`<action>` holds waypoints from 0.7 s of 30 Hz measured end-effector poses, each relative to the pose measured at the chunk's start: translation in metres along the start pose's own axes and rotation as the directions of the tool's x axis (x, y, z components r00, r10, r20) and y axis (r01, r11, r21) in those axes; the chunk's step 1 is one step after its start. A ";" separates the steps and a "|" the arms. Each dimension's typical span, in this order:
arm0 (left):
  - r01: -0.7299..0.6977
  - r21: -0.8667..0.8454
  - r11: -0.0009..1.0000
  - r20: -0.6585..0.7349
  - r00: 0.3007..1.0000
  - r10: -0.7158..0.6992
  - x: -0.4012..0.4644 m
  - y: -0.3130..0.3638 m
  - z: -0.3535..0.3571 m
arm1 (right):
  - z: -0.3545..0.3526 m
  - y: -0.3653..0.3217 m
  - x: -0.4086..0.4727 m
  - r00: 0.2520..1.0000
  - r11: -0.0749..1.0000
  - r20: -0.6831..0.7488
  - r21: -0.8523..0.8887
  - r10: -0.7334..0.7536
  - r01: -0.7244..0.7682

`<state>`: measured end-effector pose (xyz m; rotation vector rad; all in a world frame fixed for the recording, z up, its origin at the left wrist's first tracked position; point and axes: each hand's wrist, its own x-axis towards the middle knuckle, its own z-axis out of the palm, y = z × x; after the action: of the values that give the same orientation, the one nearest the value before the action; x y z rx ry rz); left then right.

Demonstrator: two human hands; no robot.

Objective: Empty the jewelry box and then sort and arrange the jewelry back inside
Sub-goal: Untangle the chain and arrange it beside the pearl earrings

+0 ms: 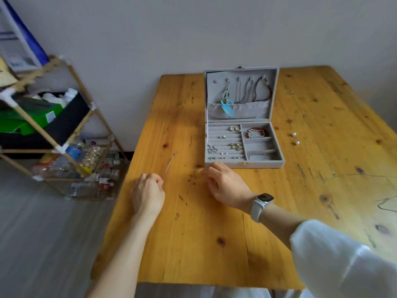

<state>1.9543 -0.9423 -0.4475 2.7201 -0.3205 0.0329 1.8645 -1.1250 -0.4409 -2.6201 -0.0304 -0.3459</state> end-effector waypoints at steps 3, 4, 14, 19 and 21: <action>-0.138 -0.078 0.987 0.081 0.986 0.145 -0.003 0.001 -0.002 | 0.005 -0.010 0.003 0.997 0.996 0.039 0.056 0.067 -0.069; -0.170 -0.160 0.972 0.129 0.973 0.191 -0.006 0.002 -0.004 | 0.006 -0.013 0.006 0.996 0.994 0.052 0.079 0.077 -0.081; -0.132 -0.778 0.615 0.151 0.910 0.386 -0.027 0.042 -0.054 | -0.007 -0.032 0.001 0.960 0.790 0.253 0.562 0.116 -0.244; -0.215 -0.772 0.599 0.161 0.844 0.511 -0.022 0.080 -0.070 | -0.037 -0.022 -0.011 0.973 0.737 0.172 0.635 0.155 -0.230; -0.299 -0.740 0.602 0.134 0.812 0.568 -0.019 0.100 -0.078 | -0.049 -0.018 -0.017 0.973 0.738 0.147 0.634 0.179 -0.232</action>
<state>1.9149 -0.9972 -0.3386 1.8099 -0.9184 -0.3829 1.8350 -1.1323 -0.3952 -1.9108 0.0996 -0.1186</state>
